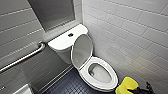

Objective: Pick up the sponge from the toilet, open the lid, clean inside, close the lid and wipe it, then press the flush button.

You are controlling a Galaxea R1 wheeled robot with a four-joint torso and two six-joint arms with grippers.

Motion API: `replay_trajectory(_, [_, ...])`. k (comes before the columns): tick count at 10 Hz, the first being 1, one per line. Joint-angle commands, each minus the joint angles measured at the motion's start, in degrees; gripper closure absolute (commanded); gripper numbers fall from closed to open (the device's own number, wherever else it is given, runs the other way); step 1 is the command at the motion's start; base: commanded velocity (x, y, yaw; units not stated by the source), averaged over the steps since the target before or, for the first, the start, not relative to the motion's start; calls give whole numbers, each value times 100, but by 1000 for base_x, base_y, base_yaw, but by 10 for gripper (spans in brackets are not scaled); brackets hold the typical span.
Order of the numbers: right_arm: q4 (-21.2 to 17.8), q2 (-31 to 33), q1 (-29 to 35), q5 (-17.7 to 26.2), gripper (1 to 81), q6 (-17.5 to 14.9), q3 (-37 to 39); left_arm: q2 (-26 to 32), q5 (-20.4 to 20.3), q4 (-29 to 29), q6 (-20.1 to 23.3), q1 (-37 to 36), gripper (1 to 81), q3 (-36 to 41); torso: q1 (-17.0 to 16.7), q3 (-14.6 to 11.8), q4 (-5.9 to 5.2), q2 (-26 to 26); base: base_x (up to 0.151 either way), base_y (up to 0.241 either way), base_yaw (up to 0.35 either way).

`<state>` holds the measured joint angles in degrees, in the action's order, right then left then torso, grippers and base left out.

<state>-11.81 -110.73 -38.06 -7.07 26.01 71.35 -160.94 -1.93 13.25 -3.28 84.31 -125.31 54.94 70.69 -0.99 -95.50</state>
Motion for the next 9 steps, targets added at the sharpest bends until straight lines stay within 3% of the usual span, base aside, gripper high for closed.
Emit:
replay_trajectory(1, [197, -576, 1593, 1393, 811, -35, 739, -35, 430, 28, 3, 126, 10, -38, 0, 0, 0, 0, 0, 0, 0])
replay_trajectory(4, [487, -1725, 2332, 2183, 811, -35, 1765, -114, 421, 20, 3, 100, 10, -169, 0, 0, 0, 0, 0, 0, 0])
replay_trajectory(7, [786, -3085, 2553, 2342, 811, -26, 3108, -123, 421, -7, -6, 116, 10, -170, 0, 0, 0, 0, 0, 0, 0])
replay_trajectory(9, [872, -4141, 2596, 2359, 811, -44, 4477, -114, 421, -24, -6, 126, 10, -170, 0, 0, 0, 0, 0, 0, 0])
